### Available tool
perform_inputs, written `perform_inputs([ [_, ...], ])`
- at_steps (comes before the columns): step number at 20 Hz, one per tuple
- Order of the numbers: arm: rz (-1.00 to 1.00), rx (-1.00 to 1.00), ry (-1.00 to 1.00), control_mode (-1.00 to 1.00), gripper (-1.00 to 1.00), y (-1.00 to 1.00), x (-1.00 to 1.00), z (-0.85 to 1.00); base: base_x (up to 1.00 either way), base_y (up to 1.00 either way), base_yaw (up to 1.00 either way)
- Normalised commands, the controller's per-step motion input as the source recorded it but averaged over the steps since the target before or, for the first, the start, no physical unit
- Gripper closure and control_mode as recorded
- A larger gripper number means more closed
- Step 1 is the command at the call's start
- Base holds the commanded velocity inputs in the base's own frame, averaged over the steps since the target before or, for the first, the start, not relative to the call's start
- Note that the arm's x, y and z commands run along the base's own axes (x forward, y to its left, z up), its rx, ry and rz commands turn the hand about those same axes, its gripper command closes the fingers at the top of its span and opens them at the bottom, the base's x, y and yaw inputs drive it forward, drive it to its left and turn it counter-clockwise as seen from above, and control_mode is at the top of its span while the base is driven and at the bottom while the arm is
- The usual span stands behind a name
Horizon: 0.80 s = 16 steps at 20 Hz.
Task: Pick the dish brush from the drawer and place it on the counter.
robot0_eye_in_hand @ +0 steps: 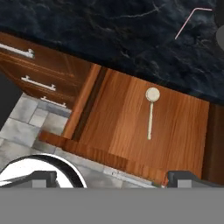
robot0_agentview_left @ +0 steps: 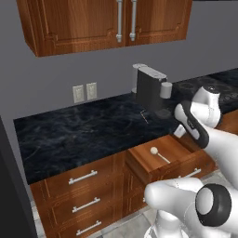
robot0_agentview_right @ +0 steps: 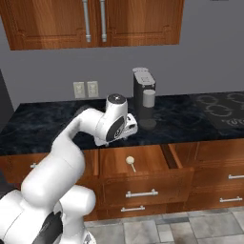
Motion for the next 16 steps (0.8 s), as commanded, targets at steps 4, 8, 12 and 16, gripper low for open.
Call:
perform_inputs([
  [4,-0.03,0.00,0.00,-1.00,-1.00,-0.27,0.60,-0.69,0.00,0.00,0.00],
  [8,-0.14,0.10,0.01,-1.00,-1.00,-0.12,0.50,-0.76,0.00,0.00,0.00],
  [12,-0.16,0.05,0.01,-1.00,-1.00,-0.11,0.36,-0.64,0.00,0.00,0.00],
  [16,-0.13,0.02,0.01,-1.00,-1.00,-0.13,0.03,-0.58,0.00,0.00,0.00],
])
